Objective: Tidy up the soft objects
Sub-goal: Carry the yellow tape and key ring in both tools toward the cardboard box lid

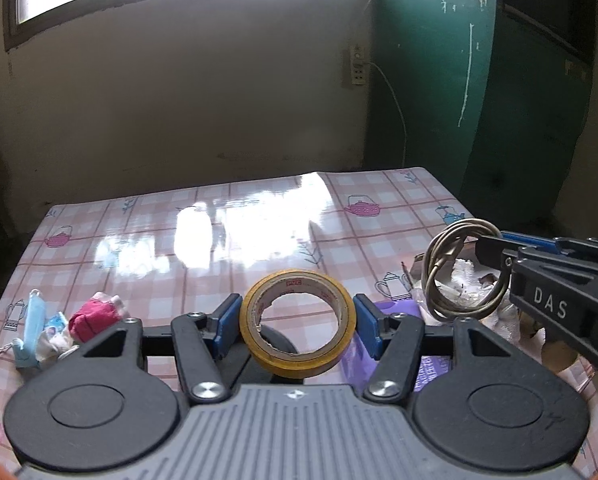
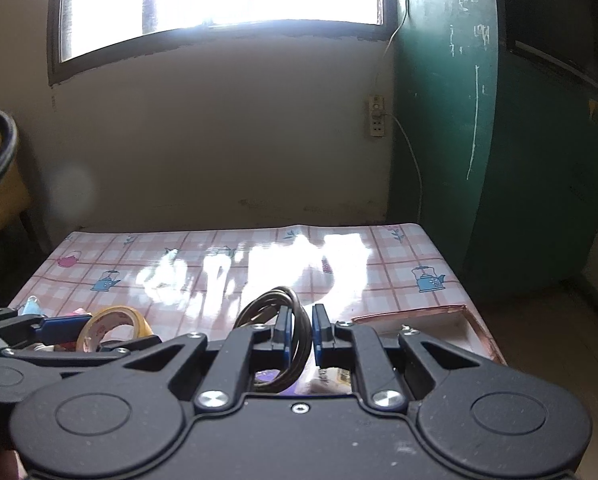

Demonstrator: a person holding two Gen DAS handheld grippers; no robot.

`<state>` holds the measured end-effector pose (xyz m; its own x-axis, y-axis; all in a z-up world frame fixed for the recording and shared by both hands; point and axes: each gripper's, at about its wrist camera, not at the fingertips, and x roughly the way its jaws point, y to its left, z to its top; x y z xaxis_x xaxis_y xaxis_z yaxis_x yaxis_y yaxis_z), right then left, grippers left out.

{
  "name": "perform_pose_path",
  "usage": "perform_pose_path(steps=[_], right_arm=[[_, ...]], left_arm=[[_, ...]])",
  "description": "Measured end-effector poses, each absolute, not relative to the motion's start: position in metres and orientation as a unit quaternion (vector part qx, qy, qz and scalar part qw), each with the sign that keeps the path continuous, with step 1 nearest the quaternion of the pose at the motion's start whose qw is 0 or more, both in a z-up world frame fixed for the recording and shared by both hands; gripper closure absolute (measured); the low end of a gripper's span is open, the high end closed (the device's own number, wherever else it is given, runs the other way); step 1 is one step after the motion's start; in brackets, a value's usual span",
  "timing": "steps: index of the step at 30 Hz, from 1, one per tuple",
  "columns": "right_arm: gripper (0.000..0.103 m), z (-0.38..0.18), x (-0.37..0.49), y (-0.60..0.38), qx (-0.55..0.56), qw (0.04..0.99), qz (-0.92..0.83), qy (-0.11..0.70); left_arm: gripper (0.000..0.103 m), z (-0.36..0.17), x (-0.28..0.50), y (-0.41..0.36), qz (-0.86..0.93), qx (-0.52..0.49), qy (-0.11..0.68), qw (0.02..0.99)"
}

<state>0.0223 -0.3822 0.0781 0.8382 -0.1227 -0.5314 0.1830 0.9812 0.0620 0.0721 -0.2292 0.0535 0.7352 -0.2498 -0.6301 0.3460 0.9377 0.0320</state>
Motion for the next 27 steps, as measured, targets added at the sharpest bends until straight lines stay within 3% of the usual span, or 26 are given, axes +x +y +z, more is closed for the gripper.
perform_pose_path(steps=[27], right_arm=[[0.091, 0.068, 0.017, -0.447, 0.075, 0.949, -0.124, 0.278]], left_arm=[[0.042, 0.043, 0.070, -0.293, -0.219, 0.094, 0.328, 0.914]])
